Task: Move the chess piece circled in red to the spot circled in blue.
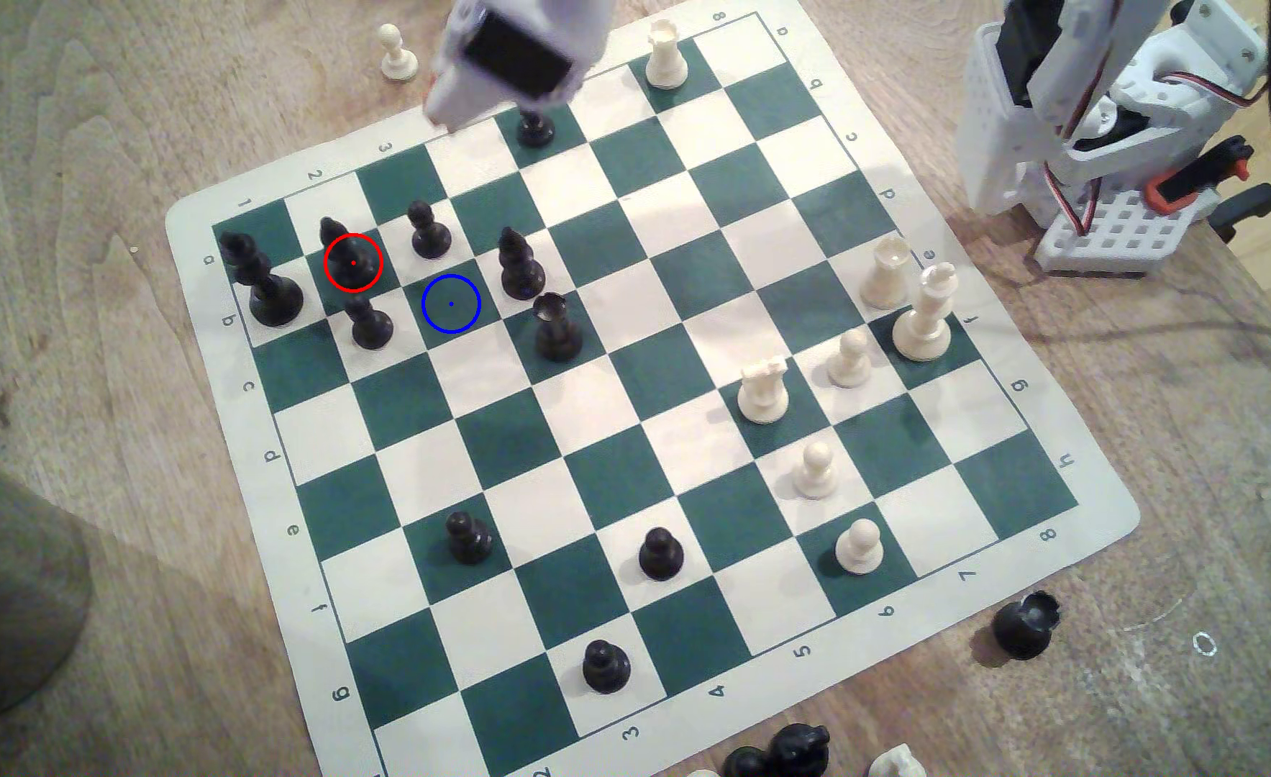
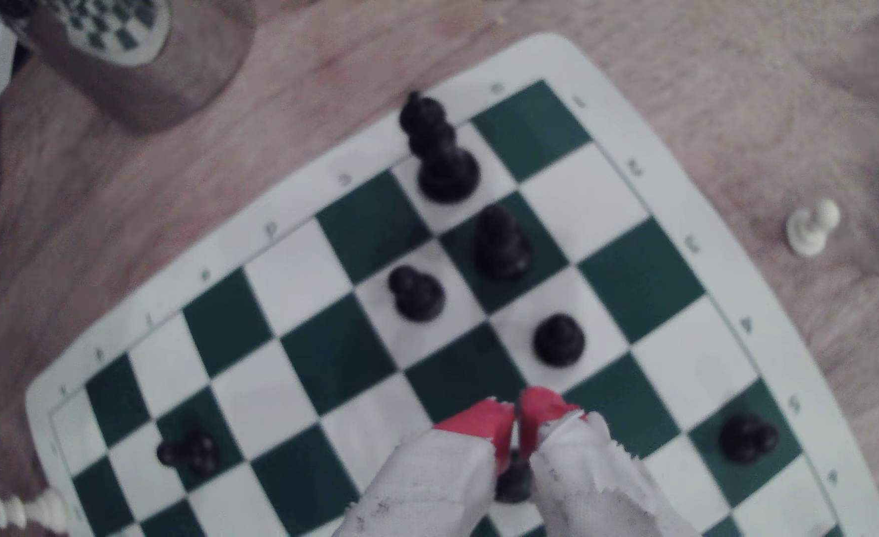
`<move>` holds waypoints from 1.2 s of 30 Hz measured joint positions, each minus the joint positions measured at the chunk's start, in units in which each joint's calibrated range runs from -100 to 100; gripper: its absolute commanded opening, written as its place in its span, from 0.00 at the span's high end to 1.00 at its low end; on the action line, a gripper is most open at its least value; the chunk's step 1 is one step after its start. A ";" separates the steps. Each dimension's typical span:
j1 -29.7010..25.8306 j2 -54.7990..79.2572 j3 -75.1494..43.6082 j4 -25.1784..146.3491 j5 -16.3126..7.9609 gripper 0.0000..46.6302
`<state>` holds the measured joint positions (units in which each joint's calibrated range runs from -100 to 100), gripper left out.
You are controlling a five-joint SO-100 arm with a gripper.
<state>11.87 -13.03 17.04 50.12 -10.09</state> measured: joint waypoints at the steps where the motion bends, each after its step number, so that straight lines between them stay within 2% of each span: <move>1: -0.44 0.84 -0.72 0.48 -0.24 0.88; 7: -0.52 4.69 -4.16 3.75 -0.59 0.74; 9: -1.33 5.28 -4.52 3.82 -0.59 0.74; 14: -1.25 6.95 -6.33 3.82 -2.30 0.73; 18: -1.33 9.13 -8.86 4.14 -2.10 0.70; 28: -1.33 17.60 -13.65 4.14 0.24 0.68; 31: -1.33 19.61 -14.19 4.14 0.54 0.75; 36: -0.52 23.71 -17.17 1.43 0.54 0.71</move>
<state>11.36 10.68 -0.14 51.55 -9.55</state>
